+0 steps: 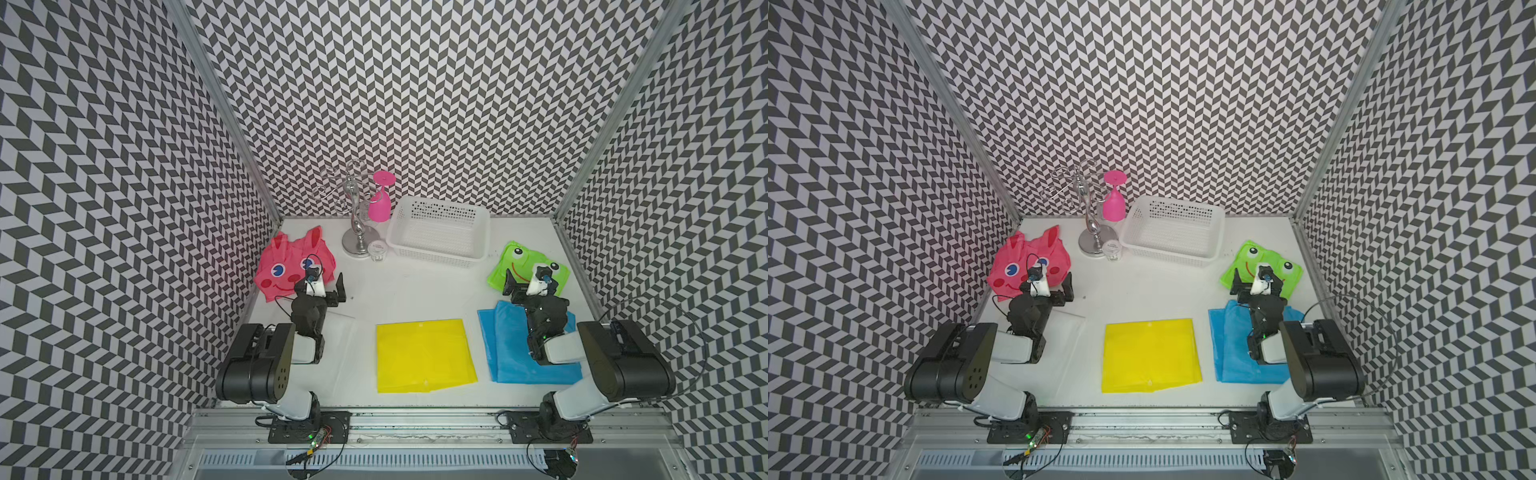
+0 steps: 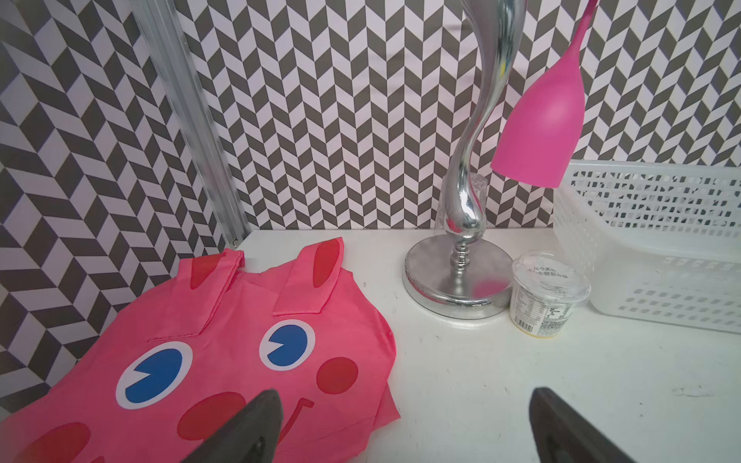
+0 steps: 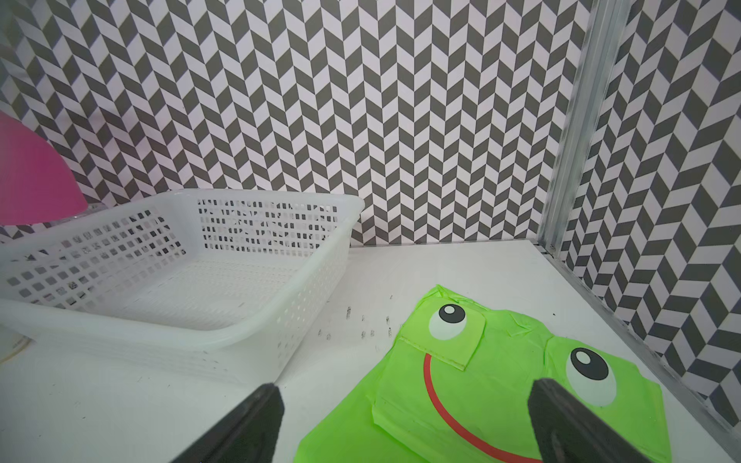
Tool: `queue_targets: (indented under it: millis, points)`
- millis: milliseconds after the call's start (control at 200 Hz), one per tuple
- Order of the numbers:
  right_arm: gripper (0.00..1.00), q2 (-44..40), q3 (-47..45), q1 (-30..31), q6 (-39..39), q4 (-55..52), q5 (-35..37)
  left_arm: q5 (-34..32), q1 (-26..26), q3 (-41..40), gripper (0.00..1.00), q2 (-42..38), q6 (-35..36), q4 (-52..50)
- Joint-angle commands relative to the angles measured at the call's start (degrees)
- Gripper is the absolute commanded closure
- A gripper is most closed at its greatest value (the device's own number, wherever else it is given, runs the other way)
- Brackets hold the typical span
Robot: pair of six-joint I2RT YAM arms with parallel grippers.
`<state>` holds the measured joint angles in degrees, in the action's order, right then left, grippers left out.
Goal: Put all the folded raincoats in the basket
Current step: Move the basket to the center of the board.
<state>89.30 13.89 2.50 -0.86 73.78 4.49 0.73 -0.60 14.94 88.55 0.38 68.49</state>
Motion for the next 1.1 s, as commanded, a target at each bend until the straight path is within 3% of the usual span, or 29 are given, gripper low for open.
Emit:
queue_targets:
  millis: [0, 706, 881, 1011, 1097]
  points:
    - [0.0, 0.53, -0.28, 0.39, 0.39, 3.16, 0.52, -0.03, 0.23, 0.61, 0.01, 0.06, 0.18, 0.55]
    - [0.0, 0.55, -0.41, 0.4, 0.36, 3.39, 0.52, -0.12, 0.16, 0.71, 0.0, 0.11, 0.23, 0.43]
    - [0.0, -0.23, -3.45, 0.4, -1.11, 6.67, -3.45, -0.12, 0.16, 0.71, 0.0, 0.15, 0.19, 0.42]
    - [0.0, -7.74, -5.62, 0.39, -0.94, 3.78, -3.36, -0.42, 0.5, 0.53, 0.0, -0.71, -0.3, 0.61]
    - [0.0, -16.27, -5.35, 0.38, -0.67, -5.11, -6.04, 0.15, 1.66, 4.09, 0.0, -4.99, -1.89, -9.35]
